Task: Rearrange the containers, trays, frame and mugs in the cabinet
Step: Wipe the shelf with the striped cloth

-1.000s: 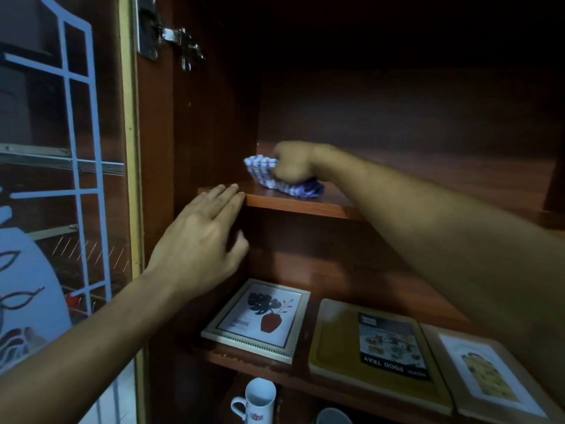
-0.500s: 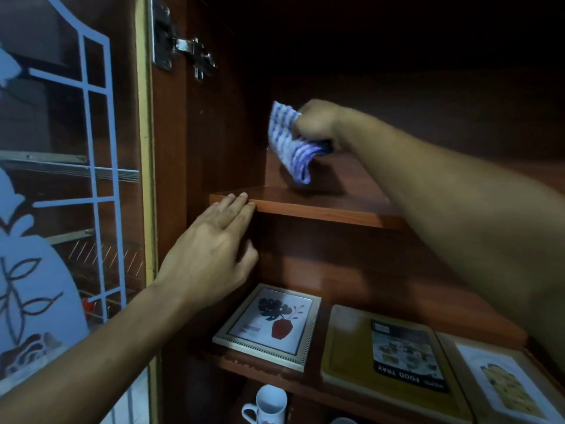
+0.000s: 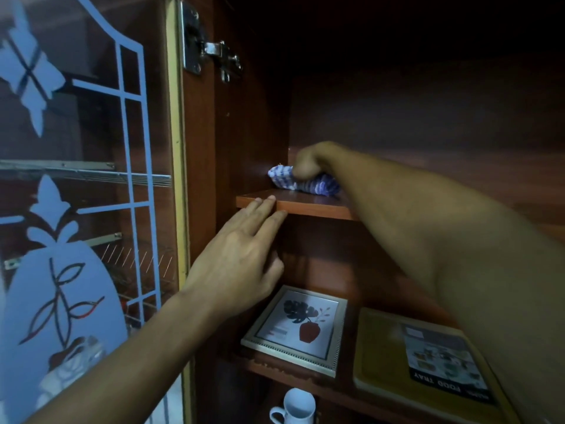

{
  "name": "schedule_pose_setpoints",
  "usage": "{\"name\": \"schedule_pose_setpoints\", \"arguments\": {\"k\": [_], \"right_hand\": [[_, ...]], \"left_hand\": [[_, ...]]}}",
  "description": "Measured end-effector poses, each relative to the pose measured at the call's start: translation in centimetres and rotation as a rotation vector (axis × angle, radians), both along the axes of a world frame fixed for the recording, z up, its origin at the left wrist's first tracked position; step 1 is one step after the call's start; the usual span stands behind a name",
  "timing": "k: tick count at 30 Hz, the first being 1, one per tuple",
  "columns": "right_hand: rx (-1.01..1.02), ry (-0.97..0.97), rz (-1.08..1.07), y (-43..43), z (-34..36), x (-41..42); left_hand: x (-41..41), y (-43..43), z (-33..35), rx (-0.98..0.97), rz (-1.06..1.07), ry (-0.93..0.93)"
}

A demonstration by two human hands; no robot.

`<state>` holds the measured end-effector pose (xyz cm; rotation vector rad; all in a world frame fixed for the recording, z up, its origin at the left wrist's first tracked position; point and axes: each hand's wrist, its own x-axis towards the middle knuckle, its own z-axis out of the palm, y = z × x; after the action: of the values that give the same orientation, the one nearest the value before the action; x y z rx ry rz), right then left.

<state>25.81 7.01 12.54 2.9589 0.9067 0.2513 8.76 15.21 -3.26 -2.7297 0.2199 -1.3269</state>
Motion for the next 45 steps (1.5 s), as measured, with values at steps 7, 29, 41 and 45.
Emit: {"name": "schedule_pose_setpoints", "arguments": {"k": [7, 29, 41, 45], "right_hand": [[0.227, 0.196, 0.185, 0.0, 0.3, -2.3], [-0.016, -0.123, -0.119, -12.8, 0.5, -0.6], [0.413, 0.126, 0.329, -11.3, -1.9, -7.4], [0.708, 0.295, 0.425, -13.6, -1.2, -7.7]], "left_hand": [[0.1, 0.0, -0.5, 0.009, -0.010, 0.034], [1.4, -1.1, 3.7, -0.029, -0.045, 0.031], [3.2, -0.6, 3.4, -0.039, -0.026, 0.082], [3.6, -1.4, 3.8, -0.039, -0.028, 0.051]]}}
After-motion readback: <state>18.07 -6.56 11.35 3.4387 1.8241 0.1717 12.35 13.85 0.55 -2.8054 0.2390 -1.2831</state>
